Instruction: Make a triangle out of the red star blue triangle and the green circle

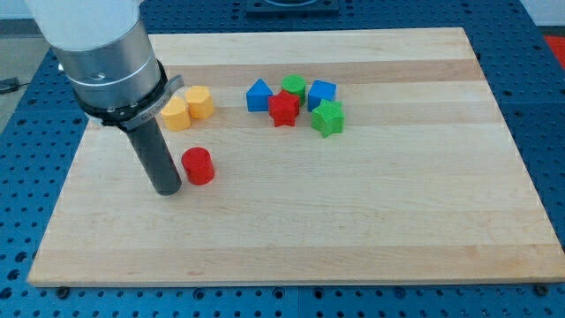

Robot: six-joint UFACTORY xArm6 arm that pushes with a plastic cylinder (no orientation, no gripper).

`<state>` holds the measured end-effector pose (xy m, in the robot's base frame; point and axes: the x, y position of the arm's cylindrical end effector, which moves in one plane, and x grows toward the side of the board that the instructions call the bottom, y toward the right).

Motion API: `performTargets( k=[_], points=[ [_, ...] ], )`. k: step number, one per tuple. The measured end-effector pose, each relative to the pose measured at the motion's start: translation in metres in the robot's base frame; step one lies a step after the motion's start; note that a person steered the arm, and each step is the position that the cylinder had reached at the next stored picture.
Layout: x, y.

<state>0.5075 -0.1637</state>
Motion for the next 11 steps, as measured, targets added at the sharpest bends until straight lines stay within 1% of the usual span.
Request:
performTargets(
  k=[1, 2, 3, 4, 5, 6, 7, 8, 9, 10, 11],
  points=[
    [-0.006, -0.026],
    [-0.037, -0.034],
    [-0.078, 0.009],
    [-0.107, 0.076],
    [-0.138, 0.101],
    [-0.151, 0.102],
    [-0.172, 0.149],
    [-0.189, 0.178],
    [-0.189, 0.177],
    [-0.173, 0.177],
    [-0.145, 0.171]
  ],
)
